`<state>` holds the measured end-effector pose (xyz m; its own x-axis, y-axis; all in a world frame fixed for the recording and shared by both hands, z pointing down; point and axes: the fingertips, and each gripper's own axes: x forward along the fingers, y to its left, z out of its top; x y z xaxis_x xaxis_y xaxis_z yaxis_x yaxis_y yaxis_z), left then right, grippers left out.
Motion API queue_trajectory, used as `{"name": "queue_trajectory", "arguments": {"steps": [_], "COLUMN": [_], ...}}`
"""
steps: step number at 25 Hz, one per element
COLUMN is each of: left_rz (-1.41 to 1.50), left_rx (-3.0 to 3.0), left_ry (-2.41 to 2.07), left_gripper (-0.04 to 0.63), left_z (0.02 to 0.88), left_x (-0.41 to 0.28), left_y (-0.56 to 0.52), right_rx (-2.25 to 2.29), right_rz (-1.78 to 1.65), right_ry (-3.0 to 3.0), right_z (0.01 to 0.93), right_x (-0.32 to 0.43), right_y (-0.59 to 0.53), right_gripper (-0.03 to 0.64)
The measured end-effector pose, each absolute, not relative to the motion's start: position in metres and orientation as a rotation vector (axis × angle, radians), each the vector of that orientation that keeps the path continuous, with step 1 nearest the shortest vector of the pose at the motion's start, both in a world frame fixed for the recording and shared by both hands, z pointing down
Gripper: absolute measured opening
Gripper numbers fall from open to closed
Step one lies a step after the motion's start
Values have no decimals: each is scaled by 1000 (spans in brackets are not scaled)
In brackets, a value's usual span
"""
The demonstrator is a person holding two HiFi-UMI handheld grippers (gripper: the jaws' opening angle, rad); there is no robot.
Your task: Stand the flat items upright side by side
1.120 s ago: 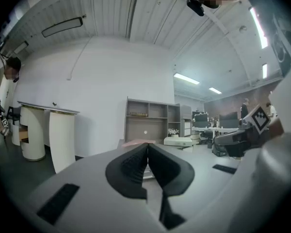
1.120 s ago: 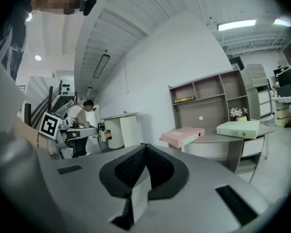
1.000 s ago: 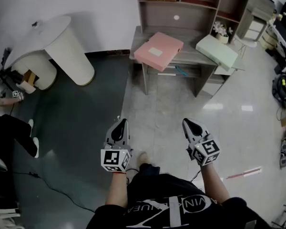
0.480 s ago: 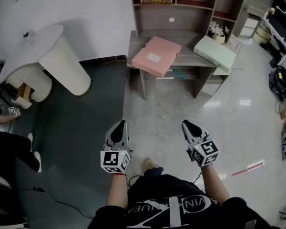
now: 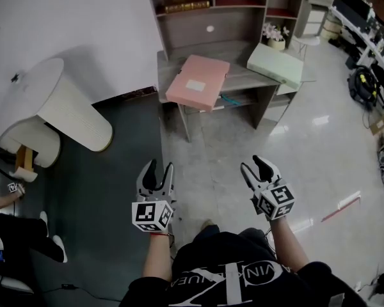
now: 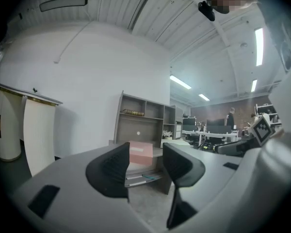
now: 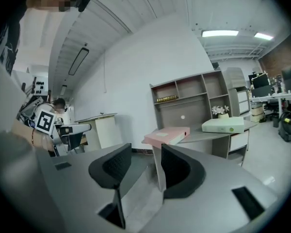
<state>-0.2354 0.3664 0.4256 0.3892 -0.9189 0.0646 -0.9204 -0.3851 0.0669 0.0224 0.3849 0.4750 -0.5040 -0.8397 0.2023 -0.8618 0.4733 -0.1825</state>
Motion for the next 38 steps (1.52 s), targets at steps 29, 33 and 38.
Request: {"name": "queue_trajectory", "arguments": {"steps": [29,33,38], "left_rz": [-30,14,28], "left_rx": [2403,2401,2346], "left_ry": [-1642,-1606,-1623], "left_gripper": [201,202,210], "left_z": [457,471,482], "left_x": [-243,-229,-227], "left_y": [246,216,173], "right_rx": [1396,1369,1328], "right_rz": [443,480,522], "right_ry": [-2580,-2565,-2550], "right_z": [514,530,546], "right_x": [2,7,15], "right_y": [258,232,194], "right_gripper": [204,204,204]}}
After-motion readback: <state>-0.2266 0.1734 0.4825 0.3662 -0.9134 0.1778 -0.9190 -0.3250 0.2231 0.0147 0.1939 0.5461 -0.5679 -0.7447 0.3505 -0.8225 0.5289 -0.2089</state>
